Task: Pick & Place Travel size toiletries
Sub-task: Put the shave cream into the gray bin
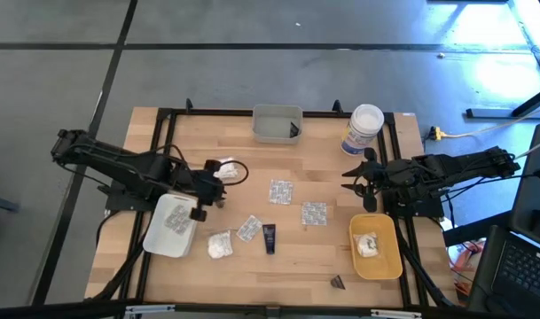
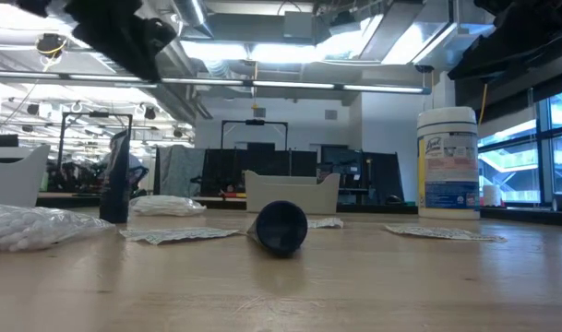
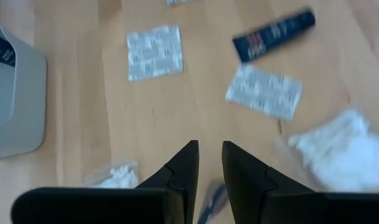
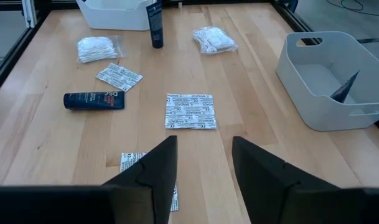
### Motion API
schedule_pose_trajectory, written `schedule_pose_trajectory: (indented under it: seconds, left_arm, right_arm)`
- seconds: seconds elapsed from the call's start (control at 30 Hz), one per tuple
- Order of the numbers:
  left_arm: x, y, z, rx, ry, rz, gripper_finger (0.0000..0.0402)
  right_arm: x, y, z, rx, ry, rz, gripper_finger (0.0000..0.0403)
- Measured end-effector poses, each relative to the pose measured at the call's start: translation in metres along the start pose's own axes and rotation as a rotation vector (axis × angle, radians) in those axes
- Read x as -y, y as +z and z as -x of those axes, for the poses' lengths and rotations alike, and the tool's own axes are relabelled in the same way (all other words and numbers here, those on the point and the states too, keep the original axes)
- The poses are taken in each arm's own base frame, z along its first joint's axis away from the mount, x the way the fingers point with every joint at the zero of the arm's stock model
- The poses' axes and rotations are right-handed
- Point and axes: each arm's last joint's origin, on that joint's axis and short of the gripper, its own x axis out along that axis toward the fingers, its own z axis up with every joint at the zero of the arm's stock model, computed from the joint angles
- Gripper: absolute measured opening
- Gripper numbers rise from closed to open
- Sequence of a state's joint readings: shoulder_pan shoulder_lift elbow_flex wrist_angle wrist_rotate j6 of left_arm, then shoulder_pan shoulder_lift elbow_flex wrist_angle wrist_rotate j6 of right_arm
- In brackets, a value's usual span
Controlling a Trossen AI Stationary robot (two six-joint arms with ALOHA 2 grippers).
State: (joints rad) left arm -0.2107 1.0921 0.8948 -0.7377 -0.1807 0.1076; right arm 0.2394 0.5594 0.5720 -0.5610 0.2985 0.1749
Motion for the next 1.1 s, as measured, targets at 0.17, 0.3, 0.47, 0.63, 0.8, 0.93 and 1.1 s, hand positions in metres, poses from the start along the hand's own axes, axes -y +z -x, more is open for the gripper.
schedule_pose_trajectory:
  seconds: [0.17, 0.3, 0.47, 0.63, 0.8, 0.93, 1.1]
  left_arm:
    - [0.000, -0.006, 0.004, -0.035, -0.007, -0.072, 0.0068]
    - [0.001, -0.009, 0.003, -0.073, -0.043, -0.088, 0.0068]
    - [0.005, -0.012, -0.004, -0.140, -0.104, -0.141, 0.0079]
    - [0.007, -0.011, -0.016, -0.190, -0.111, -0.171, 0.0107]
    - [0.008, -0.012, -0.027, -0.243, -0.097, -0.280, 0.0133]
    - [0.008, -0.012, -0.030, -0.275, -0.053, -0.303, 0.0138]
    - [0.007, -0.014, -0.030, -0.293, -0.052, -0.305, 0.0134]
  right_arm:
    - [0.000, 0.000, 0.000, -0.001, 0.000, 0.000, 0.0148]
    - [0.000, 0.000, 0.000, 0.000, 0.000, 0.000, 0.0142]
    - [0.000, 0.000, 0.000, -0.001, 0.000, 0.000, 0.0136]
    - [0.000, 0.000, 0.000, 0.000, 0.000, 0.000, 0.0130]
    - [0.000, 0.000, 0.000, -0.001, 0.000, 0.001, 0.0126]
    - [0.000, 0.000, 0.000, -0.001, 0.000, 0.000, 0.0125]
    - [0.000, 0.000, 0.000, 0.000, 0.000, 0.000, 0.0134]
